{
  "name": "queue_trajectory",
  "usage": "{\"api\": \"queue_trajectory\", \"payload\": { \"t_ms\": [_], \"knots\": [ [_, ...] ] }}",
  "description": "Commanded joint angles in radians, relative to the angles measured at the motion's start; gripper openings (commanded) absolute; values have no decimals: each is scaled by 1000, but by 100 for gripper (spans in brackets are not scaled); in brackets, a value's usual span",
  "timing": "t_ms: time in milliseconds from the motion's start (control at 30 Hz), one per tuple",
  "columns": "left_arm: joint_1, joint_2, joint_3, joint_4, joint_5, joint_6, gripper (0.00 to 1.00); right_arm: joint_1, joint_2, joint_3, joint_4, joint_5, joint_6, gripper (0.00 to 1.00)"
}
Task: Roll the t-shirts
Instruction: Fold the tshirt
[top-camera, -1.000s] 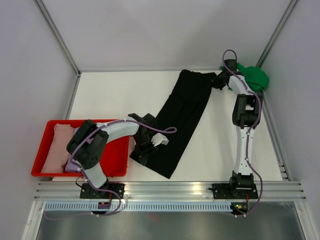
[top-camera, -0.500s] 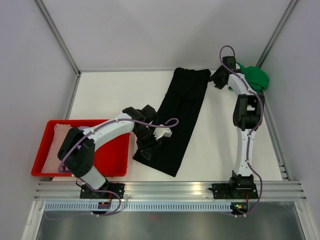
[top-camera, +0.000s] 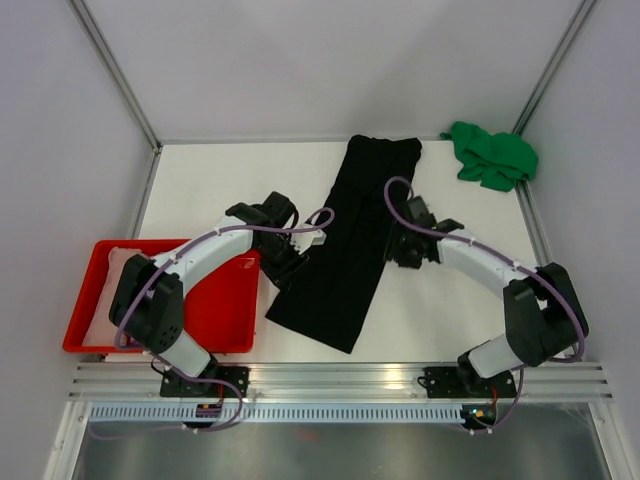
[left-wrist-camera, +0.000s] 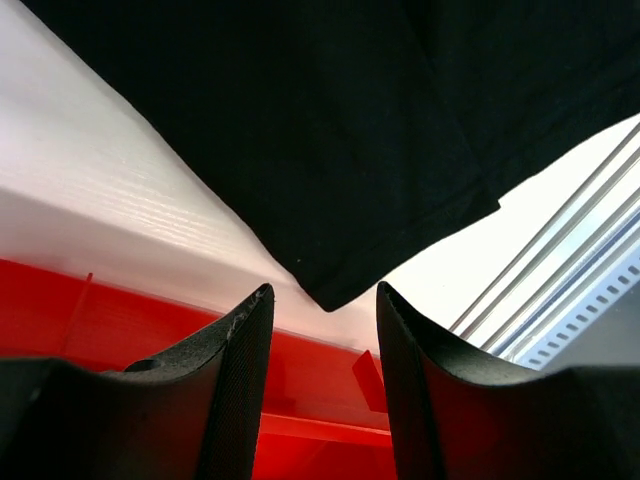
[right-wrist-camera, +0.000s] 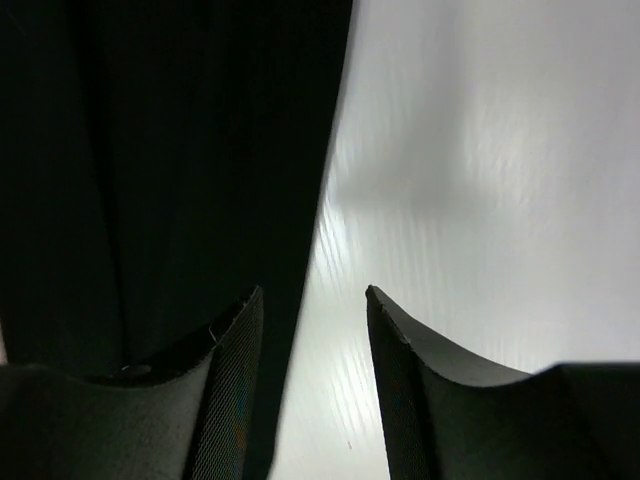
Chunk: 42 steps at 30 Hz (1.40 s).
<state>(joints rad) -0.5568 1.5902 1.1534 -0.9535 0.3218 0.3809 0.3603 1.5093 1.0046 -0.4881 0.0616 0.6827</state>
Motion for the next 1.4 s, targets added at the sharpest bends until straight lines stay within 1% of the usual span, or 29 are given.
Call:
{"api": "queue_trajectory", "payload": {
  "t_ms": [0, 33, 67, 133, 167, 233, 300, 400, 500, 533, 600, 633, 733, 800, 867, 900, 1000, 1033, 1133, 1200, 1233, 1267, 1367],
  "knots": [
    [-5, -61, -7, 55, -7, -54, 52, 141, -63, -127, -6, 21, 102, 52],
    [-5, -70, -15, 58, -4, -56, 52, 167, -87, -170, -3, 18, 156, 52],
    [-5, -87, -32, 59, -6, -53, 51, 219, -99, -188, 0, 20, 176, 51],
    [-3, -102, -47, 59, -12, -50, 52, 278, -132, -219, 3, 30, 215, 51],
    [-5, -108, -55, 59, -18, -50, 52, 311, -139, -227, 5, 35, 219, 51],
    [-3, -125, -86, 59, -42, -45, 52, 420, -146, -245, 9, 35, 224, 51],
    [-3, -137, -96, 61, -53, -40, 52, 445, -138, -282, 31, 20, 222, 51],
    [-3, -147, -103, 55, -76, -31, 52, 450, -117, -329, 118, -17, 199, 51],
    [-3, -157, -107, 38, -90, -20, 52, 448, -57, -334, 189, -80, 166, 46],
    [-5, -160, -113, 35, -101, -17, 52, 448, -40, -327, 189, -88, 149, 34],
    [-3, -173, -119, 30, -105, -17, 52, 450, -1, -302, 152, -42, 143, 21],
    [-3, -174, -123, 30, -104, -17, 52, 447, 3, -297, 143, -26, 144, 11],
    [-5, -170, -107, 18, -83, -19, 52, 424, -39, -325, 143, -25, 144, 0],
    [-3, -159, -97, 12, -78, -17, 52, 404, -70, -357, 125, -23, 152, 0],
    [-5, -153, -80, 10, -73, -17, 52, 358, -122, -380, 97, -17, 156, 0],
    [-5, -156, -72, 4, -57, -11, 52, 324, -142, -405, 68, -14, 158, 0],
    [-8, -179, -70, 2, 2, 24, 52, 290, -234, -455, 14, -28, 164, 0],
    [-11, -187, -69, -2, 52, 35, 52, 270, -274, -468, 0, -37, 164, 0],
    [-58, -205, -57, -22, 103, 72, 52, 232, -325, -506, -52, -39, 152, 0],
    [-106, -225, -61, -24, 105, 101, 52, 209, -360, -523, -70, -52, 144, 0],
    [-123, -233, -66, -24, 106, 114, 52, 203, -369, -526, -69, -57, 126, 1],
    [-155, -245, -73, -19, 108, 131, 52, 194, -383, -526, -70, -103, 115, 5],
    [-199, -279, -119, 30, 134, 184, 52, 181, -420, -479, -133, -100, 75, 21]
  ]
}}
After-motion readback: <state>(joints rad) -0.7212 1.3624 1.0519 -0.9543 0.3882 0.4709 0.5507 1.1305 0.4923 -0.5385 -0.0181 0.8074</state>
